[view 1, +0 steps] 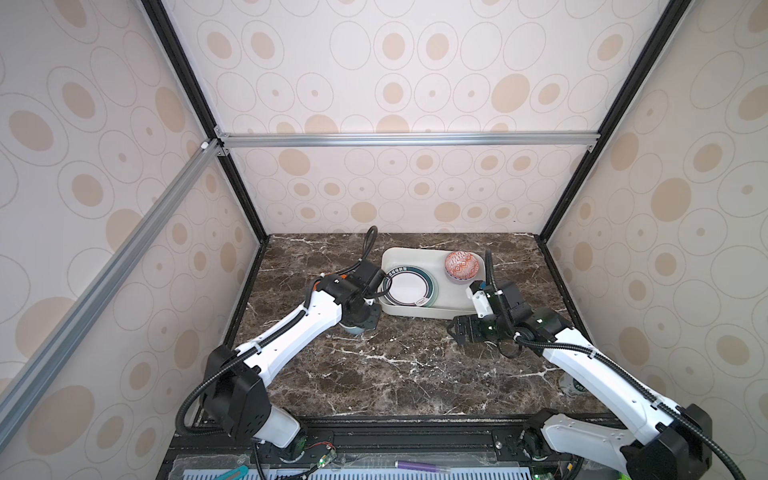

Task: Place the mixed dishes into the plastic bin
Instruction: 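Carry the light-blue mug into the bin with the left gripper while the right draws back, then lower the light-blue mug into the bin corner and open the left gripper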

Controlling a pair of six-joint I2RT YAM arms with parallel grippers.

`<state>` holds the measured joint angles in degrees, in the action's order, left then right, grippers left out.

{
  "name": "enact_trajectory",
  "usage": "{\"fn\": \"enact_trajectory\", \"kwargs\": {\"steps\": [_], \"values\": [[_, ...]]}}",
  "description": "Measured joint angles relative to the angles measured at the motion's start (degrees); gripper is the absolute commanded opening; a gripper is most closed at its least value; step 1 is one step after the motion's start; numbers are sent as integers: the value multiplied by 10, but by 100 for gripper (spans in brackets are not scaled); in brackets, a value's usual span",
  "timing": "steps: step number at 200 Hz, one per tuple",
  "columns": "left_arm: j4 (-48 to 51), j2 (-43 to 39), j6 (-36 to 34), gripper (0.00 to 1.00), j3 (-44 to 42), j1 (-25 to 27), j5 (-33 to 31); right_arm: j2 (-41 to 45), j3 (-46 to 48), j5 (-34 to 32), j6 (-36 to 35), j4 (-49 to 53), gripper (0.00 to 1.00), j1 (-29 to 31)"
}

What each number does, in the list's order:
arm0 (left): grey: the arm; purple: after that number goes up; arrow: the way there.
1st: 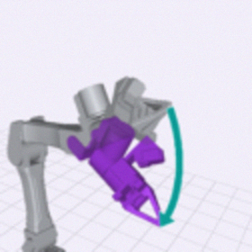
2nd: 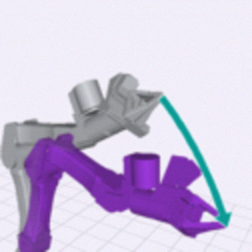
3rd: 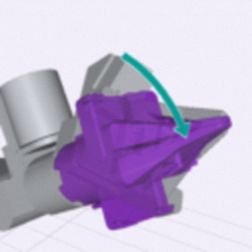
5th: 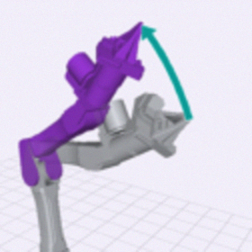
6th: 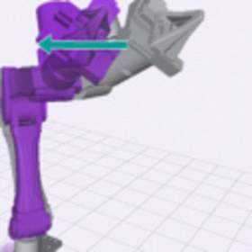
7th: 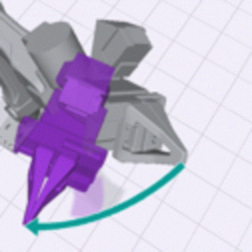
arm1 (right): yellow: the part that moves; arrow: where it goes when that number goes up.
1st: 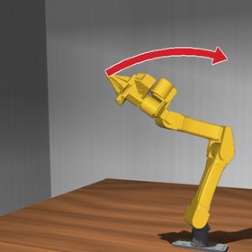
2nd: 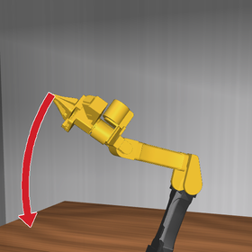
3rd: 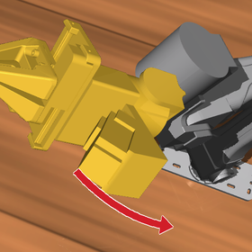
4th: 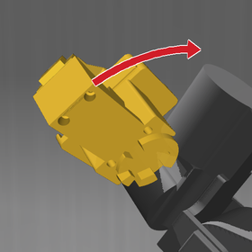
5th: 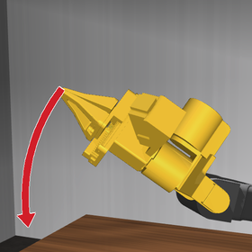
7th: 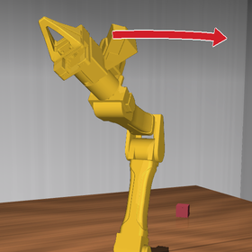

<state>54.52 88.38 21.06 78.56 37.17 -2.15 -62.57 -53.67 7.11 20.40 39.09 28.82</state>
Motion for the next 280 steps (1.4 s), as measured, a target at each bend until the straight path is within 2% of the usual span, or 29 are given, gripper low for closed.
{"fn": "enact_trajectory", "kwargs": {"steps": [45,87,106,129,166,244,266,280], "values": [[36,158,-13,0,205,62,-10,67,0,-59,11,49,100,0],[86,354,-32,0,484,113,-8,121,0,-106,27,93,100,0],[84,410,-37,0,553,125,10,146,2,-124,37,111,100,-1],[82,448,-38,0,585,134,25,182,3,-146,46,135,100,-1],[56,466,-39,0,587,135,38,217,3,-176,52,170,100,-3],[-16,514,-39,0,594,137,106,198,3,-192,53,196,100,-3],[-32,528,-39,5,595,137,116,192,3,-193,53,197,100,-3],[-40,528,-38,14,596,138,123,189,3,-194,53,197,100,-3]]}}
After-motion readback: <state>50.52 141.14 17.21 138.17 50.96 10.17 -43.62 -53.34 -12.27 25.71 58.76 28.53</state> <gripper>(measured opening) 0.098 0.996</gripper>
